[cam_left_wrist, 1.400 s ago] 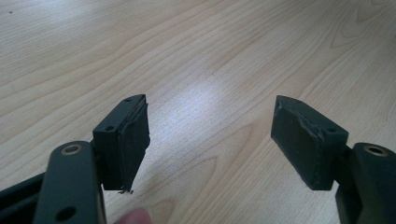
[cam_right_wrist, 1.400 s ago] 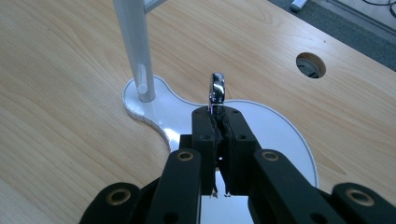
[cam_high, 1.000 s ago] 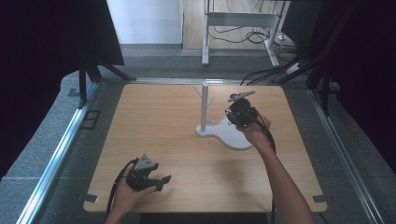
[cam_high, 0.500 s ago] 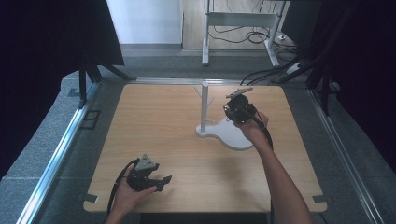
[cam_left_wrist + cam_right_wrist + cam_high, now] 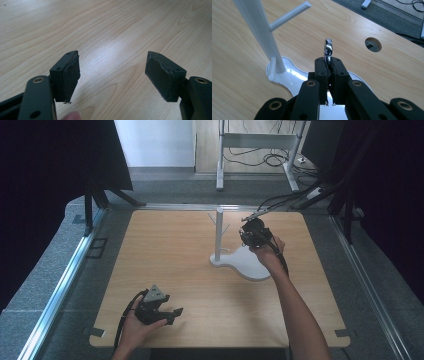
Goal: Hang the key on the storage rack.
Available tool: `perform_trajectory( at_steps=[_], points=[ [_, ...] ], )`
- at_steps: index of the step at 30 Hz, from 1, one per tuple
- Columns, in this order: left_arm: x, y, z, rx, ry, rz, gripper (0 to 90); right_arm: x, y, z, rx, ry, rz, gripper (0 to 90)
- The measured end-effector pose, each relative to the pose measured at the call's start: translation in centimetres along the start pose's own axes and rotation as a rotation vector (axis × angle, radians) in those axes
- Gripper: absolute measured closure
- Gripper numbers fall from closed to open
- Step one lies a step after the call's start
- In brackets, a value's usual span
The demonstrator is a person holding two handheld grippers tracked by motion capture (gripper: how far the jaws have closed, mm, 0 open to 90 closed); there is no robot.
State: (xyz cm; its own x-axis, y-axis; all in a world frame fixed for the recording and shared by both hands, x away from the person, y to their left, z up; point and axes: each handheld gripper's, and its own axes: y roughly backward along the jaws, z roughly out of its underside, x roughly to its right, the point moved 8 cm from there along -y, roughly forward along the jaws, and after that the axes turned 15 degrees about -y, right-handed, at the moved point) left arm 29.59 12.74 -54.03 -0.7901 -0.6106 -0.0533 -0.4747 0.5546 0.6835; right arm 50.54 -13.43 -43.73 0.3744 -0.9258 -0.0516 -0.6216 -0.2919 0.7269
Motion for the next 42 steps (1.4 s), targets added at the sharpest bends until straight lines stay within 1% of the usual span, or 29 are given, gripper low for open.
perform_trajectory(
  at_steps=[1,4,7,12,16,17,20,21,28,34,40,42],
  points=[
    [0.0,0.0,0.0,0.002,0.0,0.0,28.4,-0.1,-0.3,-0.2,0.007,-0.005,-0.003,84.6],
    [0.0,0.0,0.0,0.001,0.0,0.0,28.4,-0.3,-0.8,-0.5,0.005,-0.005,0.001,84.7],
    [-0.1,0.1,0.0,0.003,0.003,-0.001,28.4,-0.5,-1.1,-0.9,0.01,0.002,0.001,84.7],
    [-0.2,0.1,0.1,0.006,0.005,-0.002,28.4,-0.8,-1.3,-1.6,0.023,0.015,0.002,84.6],
    [-0.2,0.2,0.1,0.005,0.005,-0.002,28.5,-0.8,-1.3,-2.1,0.034,0.003,-0.003,84.7],
    [-0.2,0.2,0.1,0.006,0.006,-0.002,28.5,-1.0,-1.4,-2.5,0.04,0.011,-0.004,84.7],
    [-0.3,0.3,0.1,0.007,0.006,-0.003,28.5,-1.1,-1.4,-2.7,0.042,0.012,-0.005,84.7],
    [-0.3,0.3,0.1,0.006,0.006,-0.003,28.5,-1.4,-1.5,-2.8,0.042,0.02,-0.006,84.7],
    [-0.3,0.3,0.1,0.007,0.008,-0.001,28.5,-2.1,-1.8,-3.1,0.053,0.041,-0.008,84.7],
    [-0.3,0.3,0.1,0.004,0.008,-0.001,28.5,-2.2,-1.9,-3.1,0.05,0.049,-0.003,84.6],
    [-0.3,0.3,0.1,0.005,0.008,-0.001,28.5,-2.5,-2.0,-3.2,0.059,0.057,-0.007,84.6],
    [-0.3,0.2,0.1,0.004,0.008,-0.002,28.5,-2.7,-2.0,-3.1,0.059,0.066,-0.002,84.5]
  ],
)
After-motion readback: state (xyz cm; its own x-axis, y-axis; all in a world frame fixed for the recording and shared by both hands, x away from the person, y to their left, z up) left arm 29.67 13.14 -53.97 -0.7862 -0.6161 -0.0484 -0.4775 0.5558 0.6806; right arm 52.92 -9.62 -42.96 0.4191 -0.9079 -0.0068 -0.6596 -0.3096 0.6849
